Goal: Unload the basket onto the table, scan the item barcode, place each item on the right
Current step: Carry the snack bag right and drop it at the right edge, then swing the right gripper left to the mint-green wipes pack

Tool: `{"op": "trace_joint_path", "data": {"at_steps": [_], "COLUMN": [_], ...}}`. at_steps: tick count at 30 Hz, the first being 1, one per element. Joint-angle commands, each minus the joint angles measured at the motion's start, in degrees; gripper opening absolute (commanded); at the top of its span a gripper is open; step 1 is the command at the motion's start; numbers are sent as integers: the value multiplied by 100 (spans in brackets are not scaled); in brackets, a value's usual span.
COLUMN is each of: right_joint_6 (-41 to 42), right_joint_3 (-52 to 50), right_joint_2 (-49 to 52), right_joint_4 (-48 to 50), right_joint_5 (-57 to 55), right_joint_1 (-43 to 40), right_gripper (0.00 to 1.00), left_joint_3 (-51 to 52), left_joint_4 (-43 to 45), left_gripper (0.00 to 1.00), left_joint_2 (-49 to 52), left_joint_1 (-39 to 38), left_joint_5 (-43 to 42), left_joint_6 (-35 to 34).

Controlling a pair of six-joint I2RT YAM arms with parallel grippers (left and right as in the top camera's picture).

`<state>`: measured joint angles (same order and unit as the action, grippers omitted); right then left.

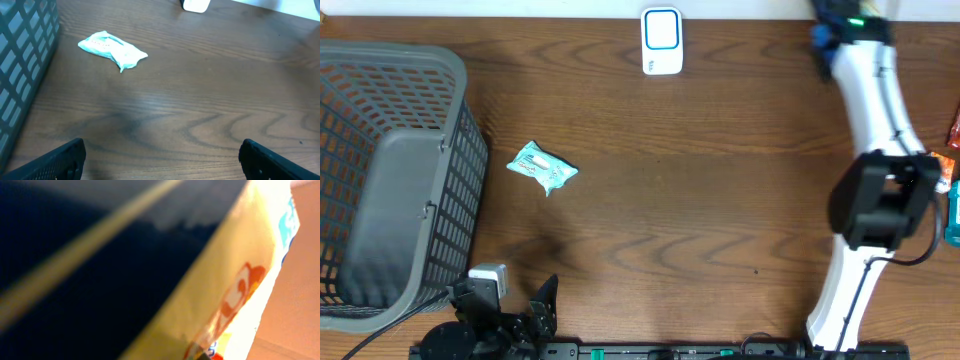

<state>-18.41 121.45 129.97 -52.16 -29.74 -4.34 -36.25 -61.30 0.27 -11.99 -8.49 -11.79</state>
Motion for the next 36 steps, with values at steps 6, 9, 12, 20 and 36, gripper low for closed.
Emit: {"op": "trace_joint_path", "data": {"at_steps": [6,9,12,20,36], "right_joint_6": [1008,1405,1729,2496,1117], "right_joint_3": [-726,-702,-632,-584,-802], "right_joint_2": [315,258,46,-1401,-1458], "right_joint_4": [245,243,177,181,-595], "right_joint_5": [682,697,881,4113,6492], "right_joint_1": [-1554,-1969,-2214,-2249,1467], "right_gripper": [20,99,99,99,99], "left_joint_3": [-28,-28,-28,-28,-28], "left_joint_4": [9,11,11,11,11], "left_gripper": [98,98,98,98,98], "left_joint_2": [2,2,2,2,2], "left_joint_1": [24,24,24,24,24], "left_joint_5": [-7,-9,-9,-9,-9], "left_joint_6": [11,11,11,11,11]}}
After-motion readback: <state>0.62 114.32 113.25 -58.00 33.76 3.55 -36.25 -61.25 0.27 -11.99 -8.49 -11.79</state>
